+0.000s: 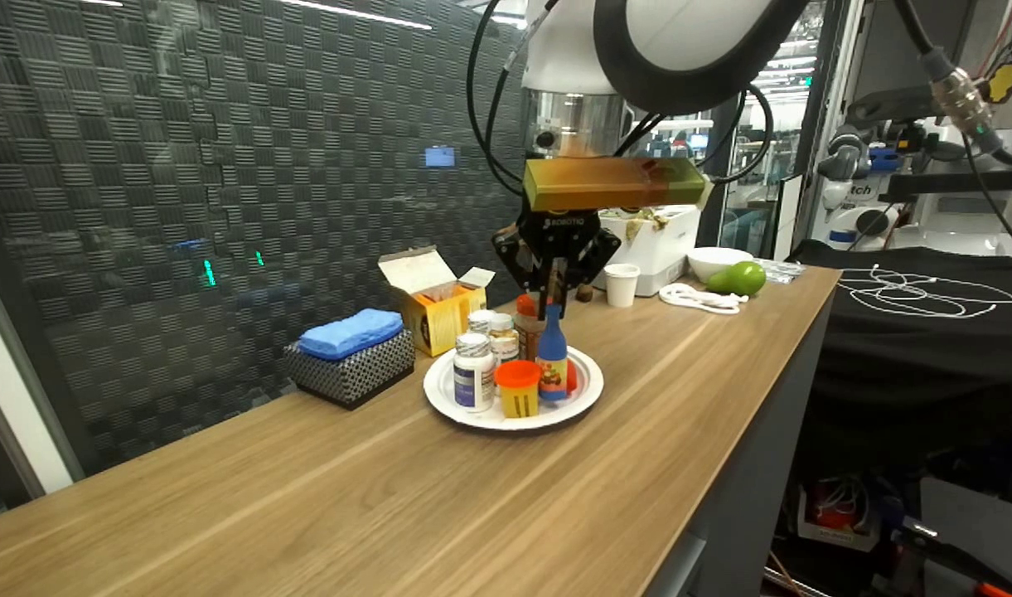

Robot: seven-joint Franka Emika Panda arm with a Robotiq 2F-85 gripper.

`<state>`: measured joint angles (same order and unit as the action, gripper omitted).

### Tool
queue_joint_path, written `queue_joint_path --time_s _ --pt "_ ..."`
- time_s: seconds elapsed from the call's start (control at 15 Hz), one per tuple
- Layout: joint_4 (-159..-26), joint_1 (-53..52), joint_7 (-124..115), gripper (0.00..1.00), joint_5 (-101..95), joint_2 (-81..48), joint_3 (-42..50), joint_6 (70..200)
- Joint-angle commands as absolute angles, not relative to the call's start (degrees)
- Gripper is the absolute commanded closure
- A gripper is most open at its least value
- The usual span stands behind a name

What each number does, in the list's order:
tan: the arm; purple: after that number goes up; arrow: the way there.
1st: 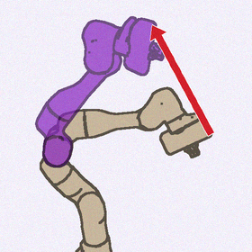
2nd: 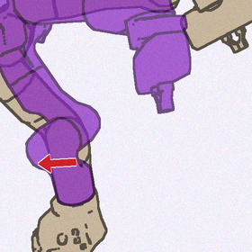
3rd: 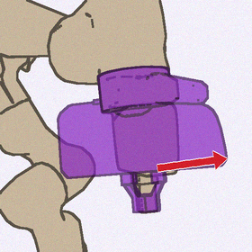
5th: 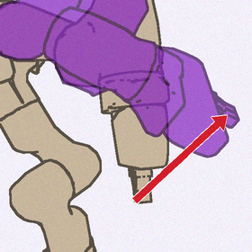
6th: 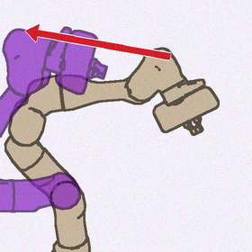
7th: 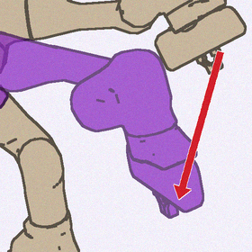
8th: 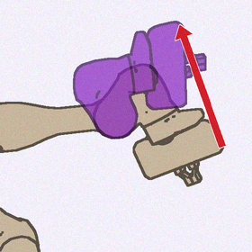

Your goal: Pick up all the items surrounding the white plate and arrange them on the plate

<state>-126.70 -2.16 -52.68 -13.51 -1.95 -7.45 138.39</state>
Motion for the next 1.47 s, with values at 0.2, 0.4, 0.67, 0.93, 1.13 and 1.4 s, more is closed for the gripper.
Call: queue_joint_path --time_s 0.2,0.4,0.67,0.93,1.13,1.4 --pt "-125.3 -4.0 -54.0 0.95 -16.6 -3.5 -5.4 138.4" --pt "-125.8 -4.1 -54.6 0.95 -18.4 -3.2 -4.7 138.7" --pt "-126.8 -4.3 -54.9 0.56 -19.4 -1.6 -4.5 139.0" --pt "-128.7 -4.8 -54.8 0.26 -18.7 2.6 -5.3 139.1" --pt "-131.4 -5.5 -54.5 0.04 -19.0 9.1 -6.6 136.1" --pt "-136.2 -7.9 -40.0 0.0 -11.8 20.5 -9.0 126.8"
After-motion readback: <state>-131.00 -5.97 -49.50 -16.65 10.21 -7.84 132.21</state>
